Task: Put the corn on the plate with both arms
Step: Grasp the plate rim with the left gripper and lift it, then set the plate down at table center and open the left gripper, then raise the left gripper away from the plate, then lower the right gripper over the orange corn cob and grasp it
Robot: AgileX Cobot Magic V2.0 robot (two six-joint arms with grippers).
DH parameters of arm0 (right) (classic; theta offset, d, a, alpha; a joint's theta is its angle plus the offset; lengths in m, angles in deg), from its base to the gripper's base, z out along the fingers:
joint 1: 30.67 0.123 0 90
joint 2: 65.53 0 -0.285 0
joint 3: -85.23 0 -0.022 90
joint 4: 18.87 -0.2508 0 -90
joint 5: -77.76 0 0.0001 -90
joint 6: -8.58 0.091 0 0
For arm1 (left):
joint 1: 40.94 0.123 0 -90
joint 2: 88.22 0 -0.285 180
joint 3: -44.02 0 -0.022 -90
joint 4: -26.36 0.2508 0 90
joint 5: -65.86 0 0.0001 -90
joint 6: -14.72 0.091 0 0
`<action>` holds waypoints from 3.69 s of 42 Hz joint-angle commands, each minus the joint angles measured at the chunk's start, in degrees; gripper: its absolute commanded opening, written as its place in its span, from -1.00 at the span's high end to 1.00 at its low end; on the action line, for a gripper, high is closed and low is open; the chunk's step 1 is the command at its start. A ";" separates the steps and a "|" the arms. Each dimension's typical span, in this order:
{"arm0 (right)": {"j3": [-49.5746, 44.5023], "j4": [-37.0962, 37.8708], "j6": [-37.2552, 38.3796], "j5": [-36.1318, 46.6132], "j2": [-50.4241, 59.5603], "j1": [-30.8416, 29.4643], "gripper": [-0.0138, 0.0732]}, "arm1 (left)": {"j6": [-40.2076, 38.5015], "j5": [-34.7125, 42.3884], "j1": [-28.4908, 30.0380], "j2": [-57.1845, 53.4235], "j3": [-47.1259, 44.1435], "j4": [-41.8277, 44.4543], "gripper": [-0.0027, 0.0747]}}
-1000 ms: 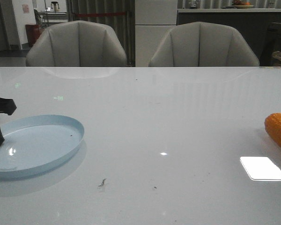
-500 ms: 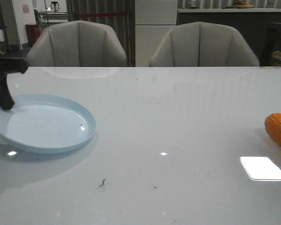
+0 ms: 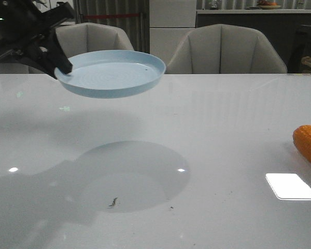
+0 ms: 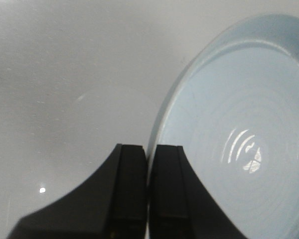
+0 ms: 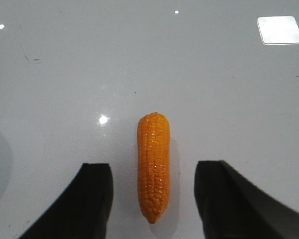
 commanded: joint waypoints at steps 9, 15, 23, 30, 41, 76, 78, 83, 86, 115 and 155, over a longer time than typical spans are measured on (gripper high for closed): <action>1.74 -0.23 -0.14 4.04 0.31 -0.10 -0.42 | -0.13 1.49 -7.89 0.69 1.93 -2.83 0.69; 1.74 -0.23 -0.14 4.04 0.31 -0.10 -0.42 | -0.13 1.49 -10.17 3.52 1.93 -2.57 0.69; 1.74 -0.23 -0.14 4.04 0.31 -0.10 -0.42 | -0.13 1.49 -12.09 6.62 1.93 -1.81 0.69; 1.74 -0.23 -0.14 4.04 0.31 -0.10 -0.42 | -0.13 1.54 -13.34 7.78 1.82 2.56 0.69; 1.74 -0.23 -0.14 4.04 0.31 -0.10 -0.42 | -0.02 1.54 -14.36 7.78 1.82 10.76 0.20; 1.74 -0.23 -0.14 3.92 0.31 -0.10 -0.42 | 0.23 2.61 -14.26 -4.22 10.72 25.44 -0.12; 1.74 -0.23 -0.14 3.81 0.31 -0.10 -0.42 | 0.23 3.41 -14.26 -6.18 9.84 26.76 -0.12; 1.74 -0.23 -0.14 3.76 0.31 -0.10 -0.42 | 0.23 8.44 -14.26 -12.77 4.27 28.10 -0.12; 1.74 -0.23 -0.14 3.76 0.31 -0.10 -0.42 | 0.23 12.57 -14.26 -16.77 -1.30 29.00 -0.12; 1.74 1.45 -3.76 -1.54 -2.24 -0.10 -0.42 | -0.77 33.17 0.85 -55.97 -50.45 31.23 -0.12; 21.25 -0.05 -4.67 0.88 -44.22 4.00 -0.42 | -0.77 32.96 4.10 -67.49 -55.46 28.30 -0.12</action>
